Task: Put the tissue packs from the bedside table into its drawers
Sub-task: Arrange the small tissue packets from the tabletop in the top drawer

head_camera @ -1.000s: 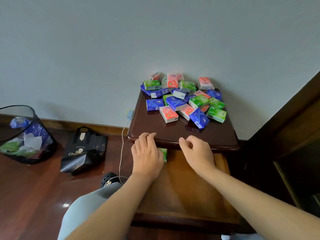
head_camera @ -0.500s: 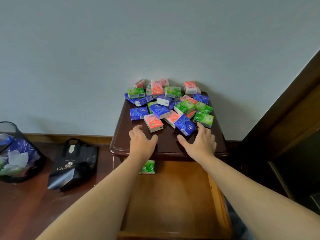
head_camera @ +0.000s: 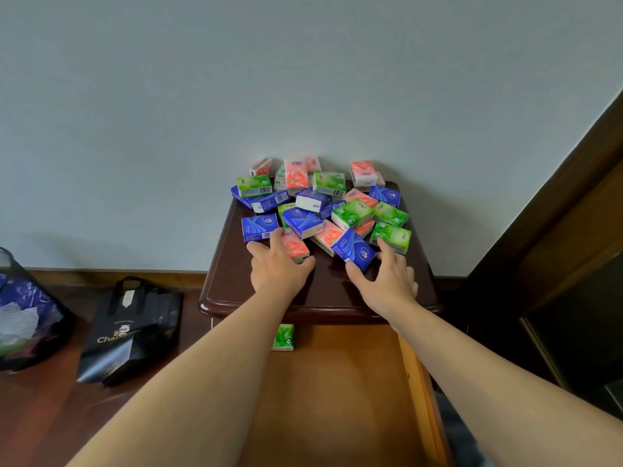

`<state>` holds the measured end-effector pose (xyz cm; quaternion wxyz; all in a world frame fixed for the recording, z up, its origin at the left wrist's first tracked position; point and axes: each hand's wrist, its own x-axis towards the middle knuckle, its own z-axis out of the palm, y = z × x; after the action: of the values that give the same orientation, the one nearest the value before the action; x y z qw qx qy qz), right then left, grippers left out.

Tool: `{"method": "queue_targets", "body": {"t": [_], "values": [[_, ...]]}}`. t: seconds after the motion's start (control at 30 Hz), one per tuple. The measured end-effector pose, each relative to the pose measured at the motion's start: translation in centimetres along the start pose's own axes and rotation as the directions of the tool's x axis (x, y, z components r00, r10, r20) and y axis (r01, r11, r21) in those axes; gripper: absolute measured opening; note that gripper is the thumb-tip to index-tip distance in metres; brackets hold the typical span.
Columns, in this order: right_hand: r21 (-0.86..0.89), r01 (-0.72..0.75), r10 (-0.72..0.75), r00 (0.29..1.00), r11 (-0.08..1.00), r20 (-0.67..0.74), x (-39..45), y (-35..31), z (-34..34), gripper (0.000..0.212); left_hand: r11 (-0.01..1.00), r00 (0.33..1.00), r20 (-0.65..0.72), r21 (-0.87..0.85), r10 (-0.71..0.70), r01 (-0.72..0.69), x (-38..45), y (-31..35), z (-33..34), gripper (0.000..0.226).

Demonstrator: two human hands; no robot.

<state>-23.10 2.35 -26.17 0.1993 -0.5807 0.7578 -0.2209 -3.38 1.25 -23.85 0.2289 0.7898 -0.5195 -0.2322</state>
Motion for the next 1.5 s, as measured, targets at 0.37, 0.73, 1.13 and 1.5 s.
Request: {"method": "queue_targets", "body": {"t": [0.37, 0.73, 1.13, 1.5], "values": [[0.141, 0.043, -0.039, 0.999, 0.989, -0.036, -1.2, -0.3, -0.4, 0.06, 0.993, 0.998, -0.015, -0.099, 0.062, -0.063, -3.6, -2.6, -1.8, 0.09], [0.878, -0.27, -0.144, 0.926, 0.394, 0.349, -8.7, -0.1, -4.0, 0.037, 0.9, 0.973, -0.171, -0.382, 0.156, -0.212, -15.2, -11.3, -2.2, 0.078], [0.448, -0.425, 0.117, 0.815, 0.787, 0.567, -17.5, -1.9, 6.4, 0.031, 0.799, 0.966, -0.248, -0.594, -0.068, -0.096, -18.7, -17.2, -2.8, 0.083], [0.441, -0.447, 0.226, 0.855, 0.778, 0.467, -18.6, -5.1, 12.8, 0.059, 0.674, 0.938, -0.281, -0.735, -0.205, -0.074, -18.4, -17.8, -2.6, 0.067]]}}
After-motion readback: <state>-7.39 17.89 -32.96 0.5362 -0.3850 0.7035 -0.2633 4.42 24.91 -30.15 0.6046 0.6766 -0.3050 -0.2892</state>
